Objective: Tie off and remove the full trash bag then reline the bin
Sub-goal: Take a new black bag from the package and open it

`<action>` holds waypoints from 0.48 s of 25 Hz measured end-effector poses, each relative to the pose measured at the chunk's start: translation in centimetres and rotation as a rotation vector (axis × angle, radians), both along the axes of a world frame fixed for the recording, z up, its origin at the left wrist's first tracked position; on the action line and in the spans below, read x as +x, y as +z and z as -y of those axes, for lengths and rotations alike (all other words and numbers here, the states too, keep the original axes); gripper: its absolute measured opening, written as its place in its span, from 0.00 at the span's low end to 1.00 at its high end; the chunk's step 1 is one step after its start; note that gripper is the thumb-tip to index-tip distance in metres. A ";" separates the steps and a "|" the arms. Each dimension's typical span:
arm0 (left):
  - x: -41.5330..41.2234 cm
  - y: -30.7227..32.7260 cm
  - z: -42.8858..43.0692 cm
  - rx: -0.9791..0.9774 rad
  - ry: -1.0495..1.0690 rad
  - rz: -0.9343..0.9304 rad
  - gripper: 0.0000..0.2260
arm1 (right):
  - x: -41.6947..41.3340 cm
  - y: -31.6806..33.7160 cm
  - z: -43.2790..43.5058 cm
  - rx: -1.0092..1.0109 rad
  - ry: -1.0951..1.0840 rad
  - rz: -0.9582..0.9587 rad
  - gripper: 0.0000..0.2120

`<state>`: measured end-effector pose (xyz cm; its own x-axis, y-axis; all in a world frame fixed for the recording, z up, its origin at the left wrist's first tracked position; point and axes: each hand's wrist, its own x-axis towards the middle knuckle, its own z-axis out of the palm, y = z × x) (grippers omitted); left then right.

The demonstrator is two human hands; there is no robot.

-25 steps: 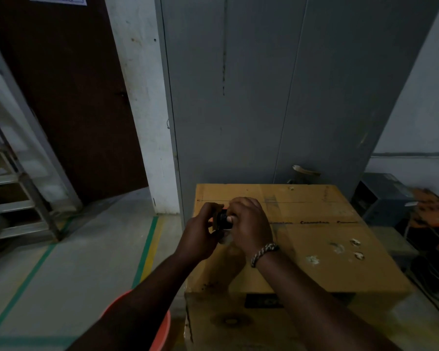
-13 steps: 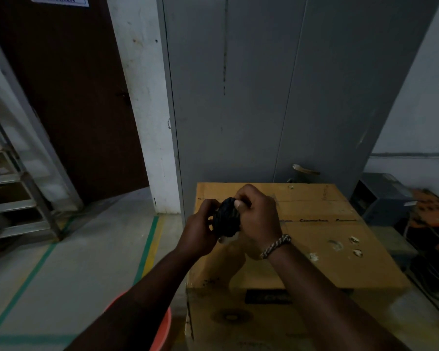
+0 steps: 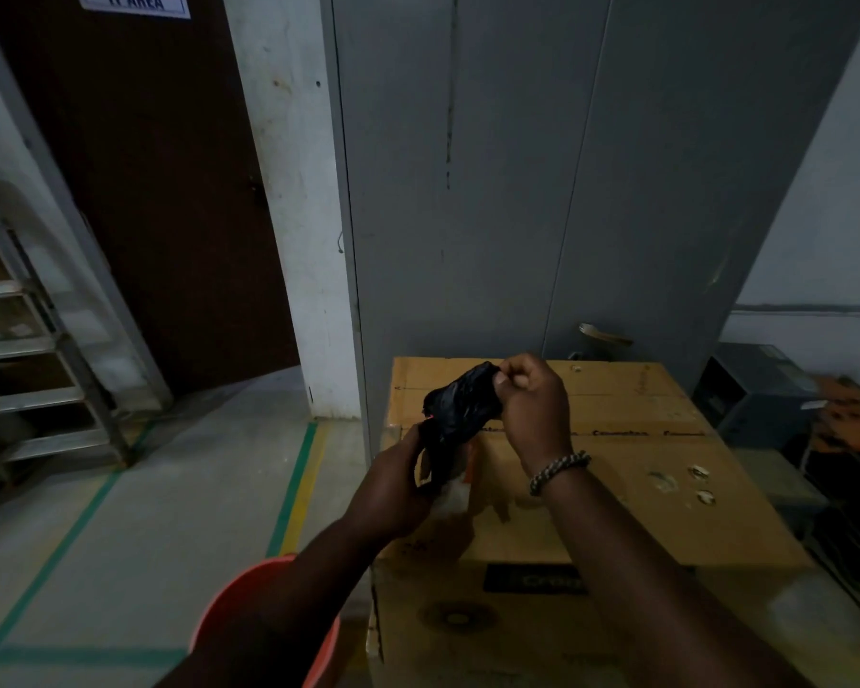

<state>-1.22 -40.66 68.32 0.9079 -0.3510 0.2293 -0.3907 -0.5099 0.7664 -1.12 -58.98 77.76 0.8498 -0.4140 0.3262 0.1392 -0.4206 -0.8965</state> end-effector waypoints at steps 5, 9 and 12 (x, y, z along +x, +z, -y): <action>-1.5 0.8 0.0 -0.016 0.012 -0.001 0.34 | -0.4 -0.1 -0.4 0.000 0.011 0.005 0.05; -2.2 2.4 0.5 -0.356 0.423 -0.090 0.22 | -0.4 0.0 -0.6 -0.052 0.003 0.065 0.06; -3.1 4.7 1.4 -0.485 0.599 0.024 0.07 | -0.6 0.1 -1.0 -0.137 -0.005 0.154 0.05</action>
